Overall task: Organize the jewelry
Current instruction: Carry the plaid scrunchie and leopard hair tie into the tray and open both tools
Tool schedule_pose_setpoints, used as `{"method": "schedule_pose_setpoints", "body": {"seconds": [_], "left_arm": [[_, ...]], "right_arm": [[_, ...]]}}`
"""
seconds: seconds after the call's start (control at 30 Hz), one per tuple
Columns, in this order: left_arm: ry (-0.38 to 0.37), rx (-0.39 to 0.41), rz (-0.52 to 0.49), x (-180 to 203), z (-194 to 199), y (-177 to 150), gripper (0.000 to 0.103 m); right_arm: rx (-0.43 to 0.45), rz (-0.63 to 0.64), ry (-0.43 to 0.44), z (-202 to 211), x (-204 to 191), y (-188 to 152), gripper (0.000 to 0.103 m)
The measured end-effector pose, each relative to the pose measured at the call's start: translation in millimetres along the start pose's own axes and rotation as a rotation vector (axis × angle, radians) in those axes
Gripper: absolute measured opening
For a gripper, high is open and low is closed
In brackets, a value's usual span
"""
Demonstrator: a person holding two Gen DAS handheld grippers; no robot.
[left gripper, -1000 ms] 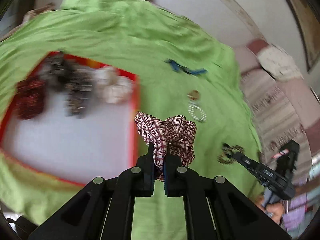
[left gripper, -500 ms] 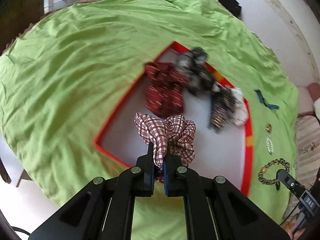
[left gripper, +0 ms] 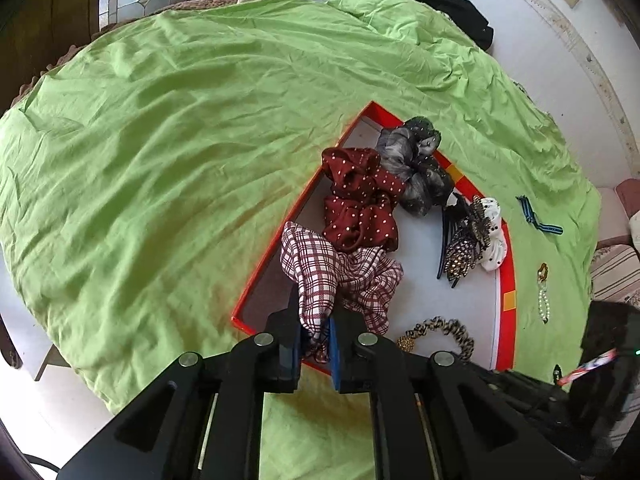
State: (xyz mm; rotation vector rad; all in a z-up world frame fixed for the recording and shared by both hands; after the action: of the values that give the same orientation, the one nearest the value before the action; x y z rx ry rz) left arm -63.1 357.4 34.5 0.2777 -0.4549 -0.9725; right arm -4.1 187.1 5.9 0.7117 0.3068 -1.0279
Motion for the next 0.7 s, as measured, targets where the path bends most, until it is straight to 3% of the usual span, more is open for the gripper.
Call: {"method": "schedule_pose_setpoints", "body": {"seconds": [0.03, 0.1, 0.17, 0.3, 0.33, 0.37, 0.4, 0.7], "left_arm": [[-0.005, 0.005, 0.007, 0, 3, 0, 0.011], [-0.015, 0.016, 0.008, 1, 8, 1, 0.016], [-0.019, 0.032, -0.003, 2, 14, 1, 0.023], [-0.004, 0.078, -0.023, 4, 29, 1, 0.027], [-0.004, 0.085, -0.023, 3, 32, 1, 0.027], [-0.006, 0.093, -0.022, 2, 36, 1, 0.027], [-0.009, 0.100, -0.021, 2, 39, 1, 0.027], [0.007, 0.127, -0.014, -3, 53, 3, 0.027]], "right_arm": [[0.002, -0.001, -0.014, 1, 2, -1, 0.015], [0.011, 0.011, -0.045, 7, 5, -1, 0.034], [0.024, 0.024, -0.071, 13, 6, -2, 0.039], [0.026, 0.032, -0.120, 16, 9, -3, 0.038], [0.021, 0.037, -0.133, 15, 9, -3, 0.032], [0.011, 0.044, -0.139, 12, 9, -3, 0.015], [-0.001, 0.052, -0.142, 9, 7, -3, 0.013], [0.001, 0.100, -0.102, -12, -23, 6, 0.014]]}}
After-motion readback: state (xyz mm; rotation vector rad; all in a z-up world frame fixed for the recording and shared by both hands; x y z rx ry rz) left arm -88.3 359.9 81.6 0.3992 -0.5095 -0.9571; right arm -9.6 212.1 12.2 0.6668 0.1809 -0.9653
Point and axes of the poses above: each gripper's, at about its wrist camera, not at the fingertips, and z roughly against the way its jaws point, x to its right, y to its top, the point moved 5 cm from there along -z, roughly the way its jaws point, and after that the axes turned 7 degrees about y, right-handed, at the moved point
